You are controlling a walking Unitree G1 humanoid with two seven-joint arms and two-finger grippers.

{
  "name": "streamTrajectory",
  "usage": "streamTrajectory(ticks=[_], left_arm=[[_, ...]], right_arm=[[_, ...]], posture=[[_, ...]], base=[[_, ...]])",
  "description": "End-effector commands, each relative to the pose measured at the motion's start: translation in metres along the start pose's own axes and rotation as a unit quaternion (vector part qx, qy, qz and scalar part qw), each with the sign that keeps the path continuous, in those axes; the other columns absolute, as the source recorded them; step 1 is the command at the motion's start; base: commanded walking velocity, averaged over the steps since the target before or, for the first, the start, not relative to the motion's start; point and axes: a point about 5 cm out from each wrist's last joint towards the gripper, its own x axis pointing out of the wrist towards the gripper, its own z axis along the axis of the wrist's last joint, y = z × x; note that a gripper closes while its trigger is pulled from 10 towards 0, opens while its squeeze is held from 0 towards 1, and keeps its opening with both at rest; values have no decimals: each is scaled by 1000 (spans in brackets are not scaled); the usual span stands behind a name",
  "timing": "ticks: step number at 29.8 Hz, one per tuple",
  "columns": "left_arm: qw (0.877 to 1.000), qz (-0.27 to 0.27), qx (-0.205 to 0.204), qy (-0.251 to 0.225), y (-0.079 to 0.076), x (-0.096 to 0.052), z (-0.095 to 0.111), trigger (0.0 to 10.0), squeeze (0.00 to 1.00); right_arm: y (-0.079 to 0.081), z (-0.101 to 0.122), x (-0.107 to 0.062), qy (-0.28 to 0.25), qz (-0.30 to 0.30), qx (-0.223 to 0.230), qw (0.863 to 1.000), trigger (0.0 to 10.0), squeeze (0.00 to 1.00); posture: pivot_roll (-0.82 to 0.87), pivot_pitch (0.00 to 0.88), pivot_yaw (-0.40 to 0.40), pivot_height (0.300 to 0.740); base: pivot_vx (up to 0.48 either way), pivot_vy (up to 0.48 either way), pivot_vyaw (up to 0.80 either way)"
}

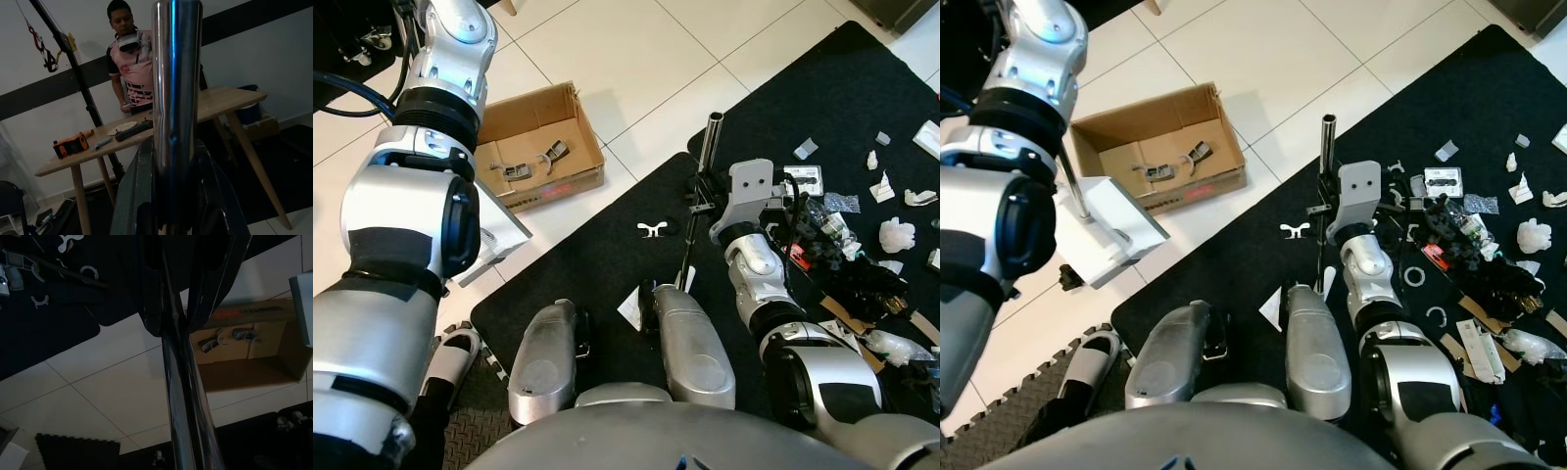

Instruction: Sweep floor

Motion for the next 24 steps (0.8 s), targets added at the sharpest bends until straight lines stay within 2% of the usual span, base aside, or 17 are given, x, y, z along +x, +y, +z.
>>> streamTrajectory(ticks=[1, 6, 8, 10, 12, 15, 20, 24], left_arm=[[1000, 12, 15, -16, 8, 9, 5, 10000, 0], [999, 25, 12, -21, 9, 10, 9, 10000, 0], [999, 38, -1, -14, 11, 11, 9, 10000, 0], [999, 40, -32, 12, 12, 11, 7, 10000, 0], [998, 40, -39, 16, 11, 11, 7, 10000, 0], [998, 41, -43, 17, 10, 10, 7, 10000, 0], [999, 33, -14, -20, 9, 11, 12, 10000, 0], [999, 26, -15, -27, 7, 11, 14, 10000, 0]], right_arm=[[-3, -8, -5, 18, -4, -3, 1000, 10000, 0], [-3, -8, -5, 18, -2, -4, 1000, 10000, 0], [-3, -7, -5, 18, -2, -4, 1000, 10000, 0], [-3, -8, -5, 19, -1, -5, 1000, 10000, 0], [-3, -8, -5, 19, -1, -5, 1000, 10000, 0], [-3, -8, -5, 19, -1, -5, 1000, 10000, 0], [-2, -8, -5, 21, 2, -5, 1000, 10000, 0], [-2, -8, -5, 20, 0, -4, 1000, 10000, 0]], posture=[[-31, 98, 1, 740], [-31, 97, -2, 740], [-30, 96, -2, 740], [-28, 98, -3, 740], [-25, 102, -5, 740], [-25, 102, -5, 740], [-27, 107, -3, 740], [-34, 110, 0, 740]], base=[[0, 0, 0], [0, 0, 0], [0, 0, 0], [0, 0, 0], [0, 0, 0], [0, 0, 0], [0, 0, 0], [0, 0, 0]])
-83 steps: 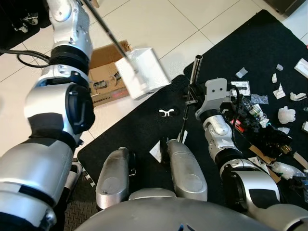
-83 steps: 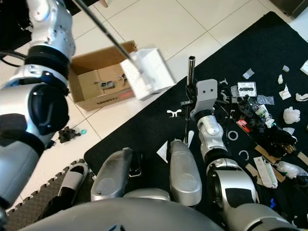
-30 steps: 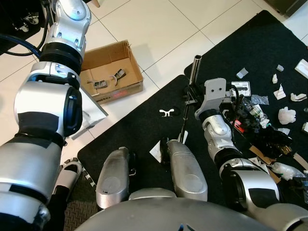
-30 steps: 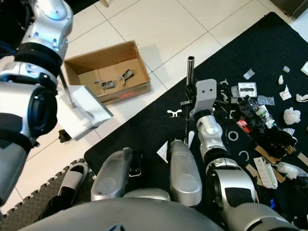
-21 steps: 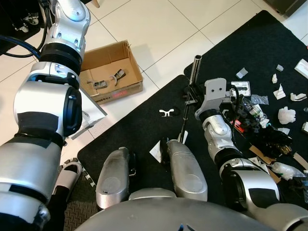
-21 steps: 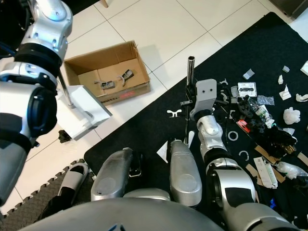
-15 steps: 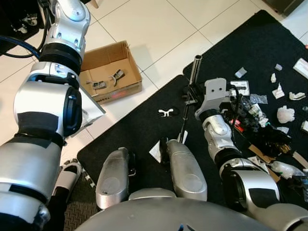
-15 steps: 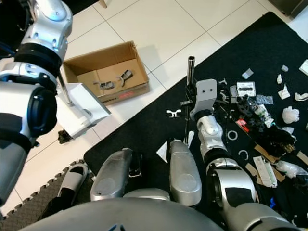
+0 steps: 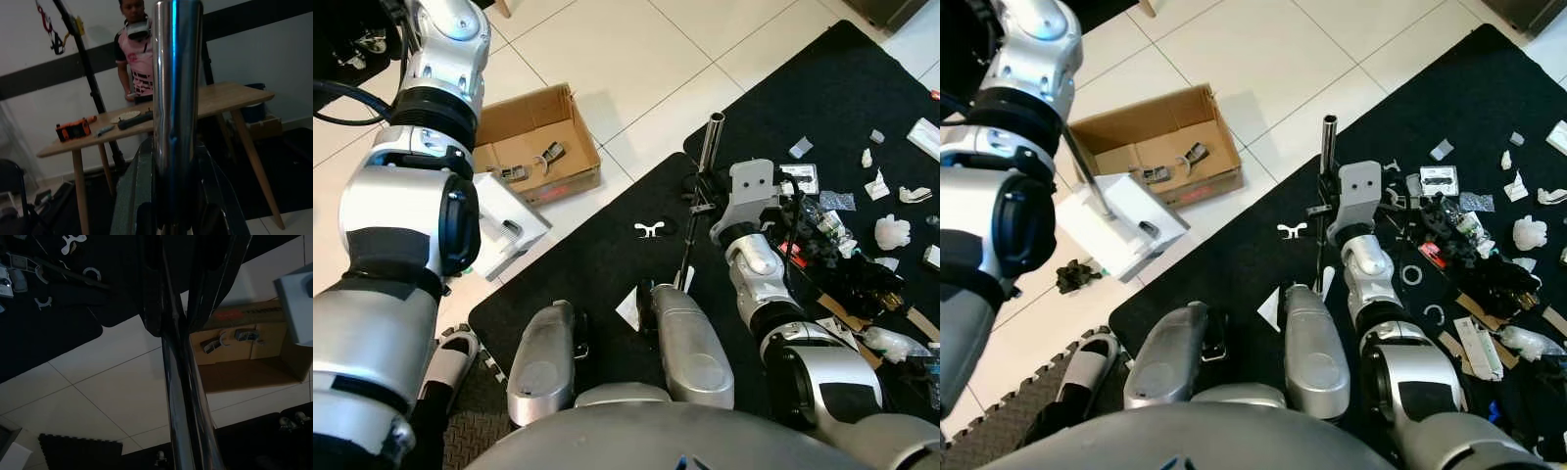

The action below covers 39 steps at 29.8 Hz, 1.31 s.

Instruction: Sweep floor

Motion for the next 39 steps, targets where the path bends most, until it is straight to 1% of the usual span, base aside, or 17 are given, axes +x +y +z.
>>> streamTrajectory(ticks=[1, 10, 20, 26, 29, 32, 35, 39], left_arm=[[999, -1, 2, -44, 2, 8, 15, 10000, 0], [999, -9, 12, -42, -1, 8, 17, 10000, 0], [999, -18, 5, -30, -7, 6, 18, 10000, 0], [999, -38, 19, -22, -13, 2, 17, 10000, 0], [999, -47, 10, -12, -15, 2, 16, 10000, 0], [998, -59, 1, -25, -17, 2, 22, 10000, 0], [997, -67, -4, -29, -18, 2, 23, 10000, 0], [996, -83, -28, -12, -19, 3, 22, 10000, 0]], right_arm=[[-2, -8, -5, 18, -3, -2, 1000, 10000, 0], [-3, -10, -7, 19, -6, -2, 1000, 10000, 0], [-1, -10, -7, 21, -2, -2, 1000, 10000, 0], [-1, -10, -7, 20, -4, -2, 1000, 10000, 0], [-3, -11, -8, 20, -7, -3, 1000, 10000, 0], [-4, -11, -9, 19, -12, -1, 1000, 10000, 0], [-4, -11, -9, 17, -12, 0, 1000, 10000, 0], [-3, -9, -8, 14, -14, 4, 1000, 10000, 0]], posture=[[-34, 110, 0, 740], [-38, 114, 3, 740], [-41, 119, 3, 740], [-49, 122, 7, 740], [-55, 125, 12, 740], [-53, 126, 12, 740], [-49, 125, 12, 740], [-43, 125, 10, 740]], base=[[0, 0, 0], [0, 0, 0], [0, 0, 0], [0, 0, 0], [0, 0, 0], [0, 0, 0], [0, 0, 0], [0, 0, 0]])
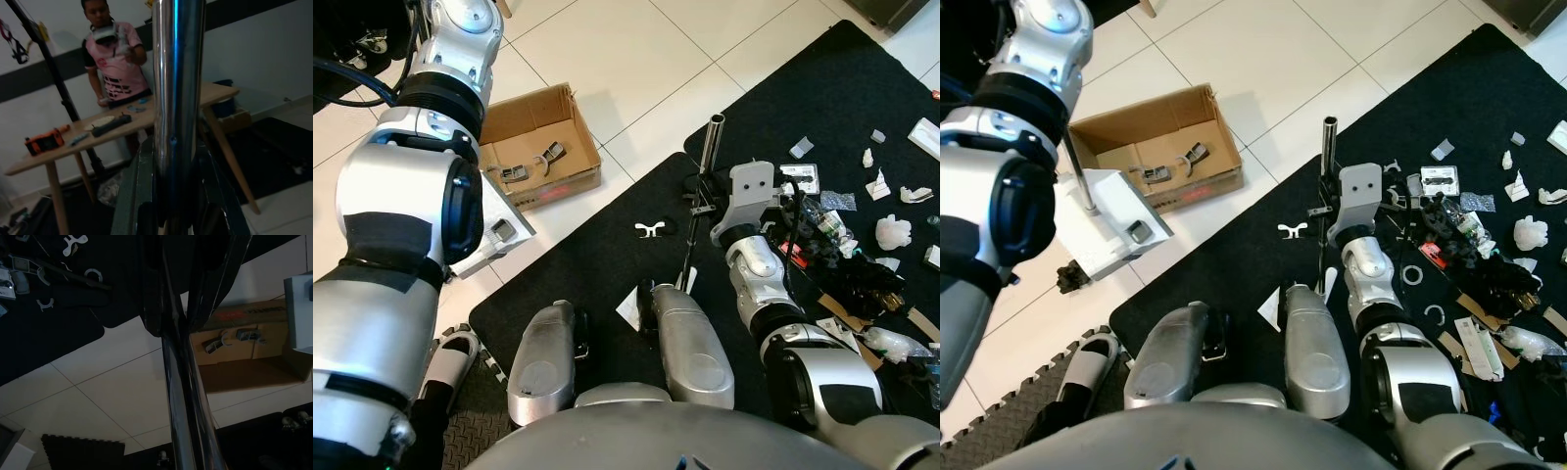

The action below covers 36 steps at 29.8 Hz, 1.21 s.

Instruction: Sweep floor

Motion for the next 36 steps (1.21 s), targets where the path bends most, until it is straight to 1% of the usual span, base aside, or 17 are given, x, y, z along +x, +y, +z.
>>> streamTrajectory(ticks=[1, 4, 6, 7, 9, 14, 18, 20, 36], left_arm=[[1000, -10, -18, -22, -4, 4, 16, 10000, 0], [999, -22, -18, -41, -5, 5, 22, 10000, 0], [997, -20, -20, -66, -4, 6, 29, 10000, 0], [997, -19, -23, -70, -4, 6, 31, 10000, 0], [996, -16, -16, -83, -3, 8, 35, 10000, 0], [995, -18, -16, -98, -4, 8, 40, 10000, 0], [995, -19, -21, -99, -4, 8, 41, 10000, 0], [994, -21, -28, -102, -4, 8, 42, 10000, 0], [994, -19, -27, -101, -3, 8, 41, 10000, 0]], right_arm=[[-3, -7, -5, 15, -8, 3, 1000, 10000, 0], [-1, -4, -2, 7, -6, 6, 1000, 10000, 0], [1, -2, -1, 3, -4, 7, 1000, 10000, 0], [1, -1, 0, 3, -4, 7, 1000, 10000, 0], [1, -1, 0, 2, -3, 7, 1000, 10000, 0], [1, -1, 1, 2, -2, 7, 1000, 10000, 0], [0, -1, 1, 3, -2, 6, 1000, 10000, 0], [0, -1, 0, 3, -3, 5, 1000, 10000, 0], [1, -2, 0, 6, -1, 4, 1000, 10000, 0]], posture=[[-43, 125, 10, 740], [-37, 123, 10, 740], [-37, 123, 10, 740], [-37, 123, 10, 740], [-33, 115, 9, 740], [-33, 110, 9, 740], [-35, 108, 9, 740], [-36, 106, 9, 740], [-36, 109, 10, 740]], base=[[0, 0, 0], [0, 0, 0], [0, 0, 0], [0, 0, 0], [0, 0, 0], [0, 0, 0], [0, 0, 0], [411, 0, 0], [466, 0, 0]])
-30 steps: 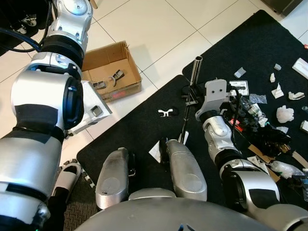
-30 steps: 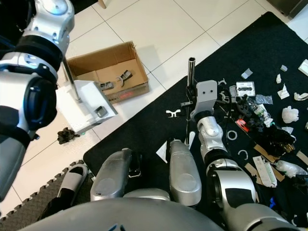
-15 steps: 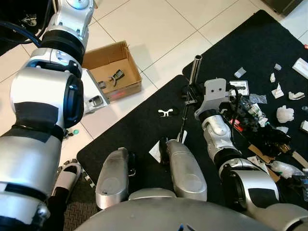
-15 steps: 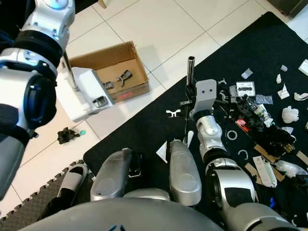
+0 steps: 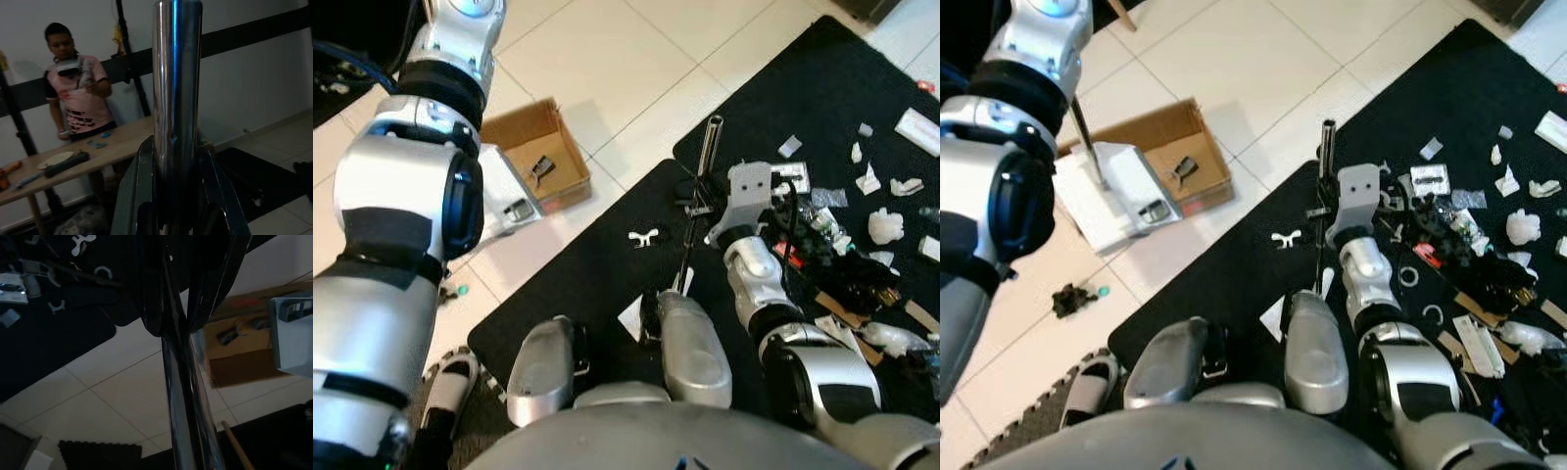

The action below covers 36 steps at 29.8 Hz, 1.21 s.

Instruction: Sweep floor

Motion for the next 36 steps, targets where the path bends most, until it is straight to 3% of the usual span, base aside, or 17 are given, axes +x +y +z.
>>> streamTrajectory(ticks=[1, 17, 36], left_arm=[[999, 4, 3, -36, 5, 8, 13, 10000, 0], [999, 3, 5, -32, 4, 7, 12, 10000, 0], [999, -9, 14, -37, 3, 4, 8, 10000, 0]], right_arm=[[2, 1, 1, -3, 2, 1, 1000, 10000, 0], [1, 0, 0, -1, 0, 0, 1000, 10000, 0], [2, -1, -1, -1, -1, 0, 1000, 10000, 0]], posture=[[-36, 109, 10, 740], [-38, 114, 13, 740], [-37, 118, 14, 740]], base=[[412, 0, 0], [380, 0, 0], [0, 0, 0]])
